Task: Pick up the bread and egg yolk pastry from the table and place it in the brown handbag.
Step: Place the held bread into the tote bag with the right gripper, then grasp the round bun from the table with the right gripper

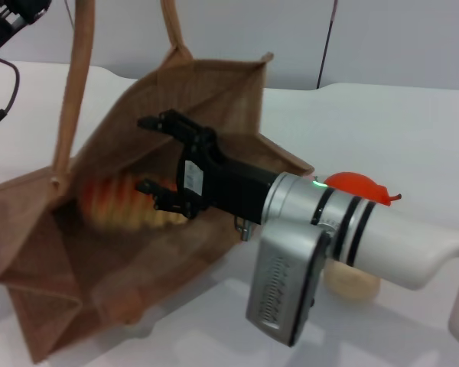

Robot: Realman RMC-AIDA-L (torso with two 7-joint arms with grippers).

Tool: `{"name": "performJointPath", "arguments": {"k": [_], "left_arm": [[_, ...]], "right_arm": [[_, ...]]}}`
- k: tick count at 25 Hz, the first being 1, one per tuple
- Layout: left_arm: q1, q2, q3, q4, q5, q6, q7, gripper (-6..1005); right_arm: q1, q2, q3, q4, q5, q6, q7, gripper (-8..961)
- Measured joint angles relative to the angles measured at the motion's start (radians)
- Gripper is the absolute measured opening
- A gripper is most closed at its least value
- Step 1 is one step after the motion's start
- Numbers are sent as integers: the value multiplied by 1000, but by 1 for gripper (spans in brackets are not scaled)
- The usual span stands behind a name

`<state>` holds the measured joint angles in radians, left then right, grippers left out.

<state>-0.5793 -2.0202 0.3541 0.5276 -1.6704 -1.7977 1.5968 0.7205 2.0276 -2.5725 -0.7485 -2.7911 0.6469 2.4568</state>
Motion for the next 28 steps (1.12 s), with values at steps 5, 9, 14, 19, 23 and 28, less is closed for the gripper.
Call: {"name": "performJointPath", "arguments": {"k": [5, 9, 14, 19, 23, 28], "left_arm": [[22, -6, -25, -5, -5, 60, 31, 170], [37, -7, -79, -41, -3, 83, 72, 171], [63, -7, -132, -62, -2, 111, 110, 172], [87, -8, -157, -62, 0, 140, 125, 174], [94, -8, -158, -62, 1, 150, 128, 175], [92, -8, -159, -61, 2, 153, 128, 176]], "right_arm": [[-49, -8, 4, 6, -1, 108, 57, 908], [-101, -20, 25, 6, 4, 204, 84, 905], [-162, -68, 82, 1, 4, 290, 255, 904], [-227, -137, 107, -60, 32, 278, 353, 903], [-254, -163, 108, -109, 112, 203, 355, 903], [-285, -208, 99, -208, 231, 56, 357, 902]]}}
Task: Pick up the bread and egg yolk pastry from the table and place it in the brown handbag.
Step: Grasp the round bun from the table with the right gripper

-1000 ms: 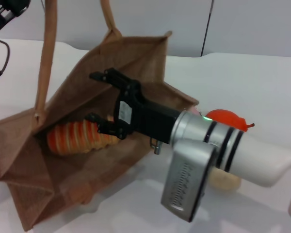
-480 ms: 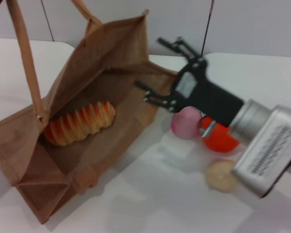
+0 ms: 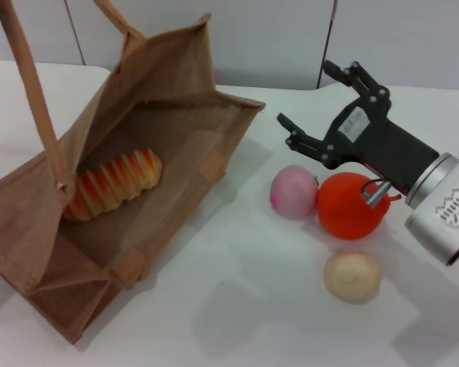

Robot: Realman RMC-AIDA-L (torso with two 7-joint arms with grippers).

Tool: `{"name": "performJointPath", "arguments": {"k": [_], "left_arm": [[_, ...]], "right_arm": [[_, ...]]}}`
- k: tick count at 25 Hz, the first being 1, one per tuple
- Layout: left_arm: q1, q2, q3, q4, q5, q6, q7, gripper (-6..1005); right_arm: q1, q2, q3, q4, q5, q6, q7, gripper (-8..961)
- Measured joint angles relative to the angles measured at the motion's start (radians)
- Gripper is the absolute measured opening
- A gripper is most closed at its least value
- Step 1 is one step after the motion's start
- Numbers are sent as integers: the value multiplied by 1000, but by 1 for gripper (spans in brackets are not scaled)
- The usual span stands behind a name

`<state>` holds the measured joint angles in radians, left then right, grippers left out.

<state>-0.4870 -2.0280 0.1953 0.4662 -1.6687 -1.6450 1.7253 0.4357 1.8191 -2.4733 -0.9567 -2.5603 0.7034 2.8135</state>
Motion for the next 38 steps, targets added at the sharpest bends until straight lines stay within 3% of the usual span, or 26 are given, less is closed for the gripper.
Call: {"name": "performJointPath", "arguments": {"k": [1, 5, 13, 15, 17, 22, 27, 31, 33, 35, 36, 38], "left_arm": [[0, 0, 0, 0, 0, 0, 0, 177], [2, 0, 0, 0, 0, 12, 0, 178], [-2, 0, 1, 0, 21, 28, 0, 180], [-2, 1, -1, 0, 26, 34, 0, 181], [-1, 2, -1, 0, 26, 39, 0, 181], [-6, 1, 9, -1, 27, 51, 0, 183], [-7, 0, 10, -2, 31, 53, 0, 184], [-7, 0, 7, -3, 43, 58, 0, 185], [-8, 0, 8, -3, 47, 62, 0, 186], [-9, 0, 7, -3, 51, 63, 0, 186], [-9, 0, 6, -3, 52, 63, 0, 187], [-9, 0, 5, -4, 52, 64, 0, 187]], "right_arm": [[-7, -9, 1, -28, 21, -38, 0, 902], [-27, -79, 6, -182, 81, -209, 1, 902], [-91, -256, 32, -580, 95, -665, 1, 901], [-97, -272, 45, -640, 95, -759, 0, 899], [-99, -275, 67, -679, 96, -884, -10, 898], [-95, -230, 125, -702, 110, -1142, -80, 898], [-95, -151, 228, -700, 173, -1383, -213, 893], [-117, -74, 383, -671, 307, -1569, -418, 888], [-132, -8, 491, -640, 326, -1679, -501, 886], [-138, 38, 570, -609, 326, -1750, -554, 884], [-137, 56, 608, -590, 325, -1781, -578, 882], [-122, 67, 639, -548, 329, -1811, -593, 880]]}}
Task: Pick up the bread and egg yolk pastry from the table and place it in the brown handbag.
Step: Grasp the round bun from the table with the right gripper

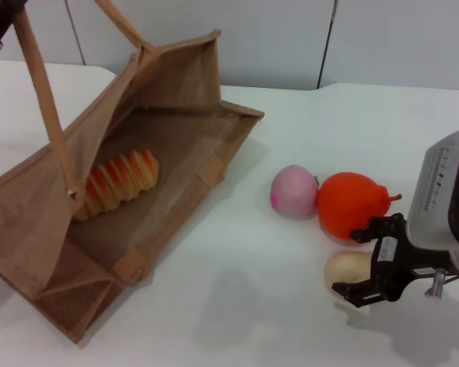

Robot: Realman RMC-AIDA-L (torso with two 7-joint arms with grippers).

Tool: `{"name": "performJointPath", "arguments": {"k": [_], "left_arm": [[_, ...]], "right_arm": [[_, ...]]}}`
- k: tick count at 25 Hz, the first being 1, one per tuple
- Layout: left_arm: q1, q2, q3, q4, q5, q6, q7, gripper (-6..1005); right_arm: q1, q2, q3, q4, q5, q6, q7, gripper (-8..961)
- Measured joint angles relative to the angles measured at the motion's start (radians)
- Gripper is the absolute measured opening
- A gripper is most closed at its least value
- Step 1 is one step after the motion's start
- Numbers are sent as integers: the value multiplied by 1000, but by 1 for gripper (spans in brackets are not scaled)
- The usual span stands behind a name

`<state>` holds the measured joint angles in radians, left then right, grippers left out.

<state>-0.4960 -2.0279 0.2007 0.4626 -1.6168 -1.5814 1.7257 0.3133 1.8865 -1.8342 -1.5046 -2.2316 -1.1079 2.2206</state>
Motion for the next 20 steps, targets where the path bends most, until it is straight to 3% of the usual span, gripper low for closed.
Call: {"name": "performJointPath", "arguments": {"k": [15, 20], "left_arm": [[-11, 3, 7, -19, 0, 11, 2, 192], [-11, 3, 6, -21, 0, 12, 3, 193]], "right_arm": [[76, 11, 30, 139, 5, -38, 8, 861], [99, 15, 32, 176, 5, -43, 7, 709]]}}
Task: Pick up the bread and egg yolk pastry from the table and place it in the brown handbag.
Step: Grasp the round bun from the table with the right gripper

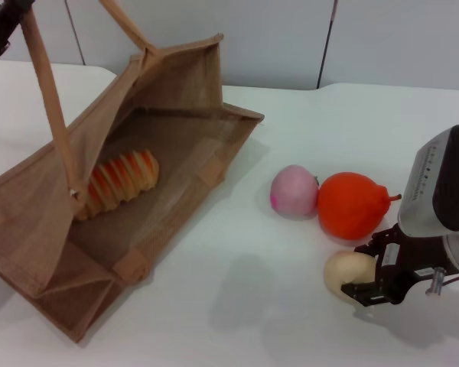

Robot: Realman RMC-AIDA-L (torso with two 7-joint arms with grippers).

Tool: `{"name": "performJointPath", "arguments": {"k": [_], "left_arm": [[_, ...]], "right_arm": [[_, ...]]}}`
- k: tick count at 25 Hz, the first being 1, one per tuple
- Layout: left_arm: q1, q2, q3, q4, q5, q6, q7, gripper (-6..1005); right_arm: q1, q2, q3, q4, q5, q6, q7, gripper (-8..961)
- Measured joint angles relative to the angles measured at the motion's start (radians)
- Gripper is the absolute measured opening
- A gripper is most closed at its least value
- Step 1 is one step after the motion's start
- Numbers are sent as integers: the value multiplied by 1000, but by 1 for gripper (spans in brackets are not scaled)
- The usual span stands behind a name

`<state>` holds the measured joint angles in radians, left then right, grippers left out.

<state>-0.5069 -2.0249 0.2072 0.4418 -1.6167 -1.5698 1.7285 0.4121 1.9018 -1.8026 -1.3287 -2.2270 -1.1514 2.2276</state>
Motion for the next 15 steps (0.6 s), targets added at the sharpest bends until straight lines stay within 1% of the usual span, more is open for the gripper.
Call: {"name": "performJointPath", "arguments": {"k": [1, 15], "left_arm": [[0, 0, 0, 0, 0, 0, 0, 193], [1, -1, 0, 0, 0, -1, 0, 197]], "right_arm": [[1, 0, 0, 0, 0, -1, -2, 679], [2, 0, 14, -4, 0, -20, -18, 593]]}}
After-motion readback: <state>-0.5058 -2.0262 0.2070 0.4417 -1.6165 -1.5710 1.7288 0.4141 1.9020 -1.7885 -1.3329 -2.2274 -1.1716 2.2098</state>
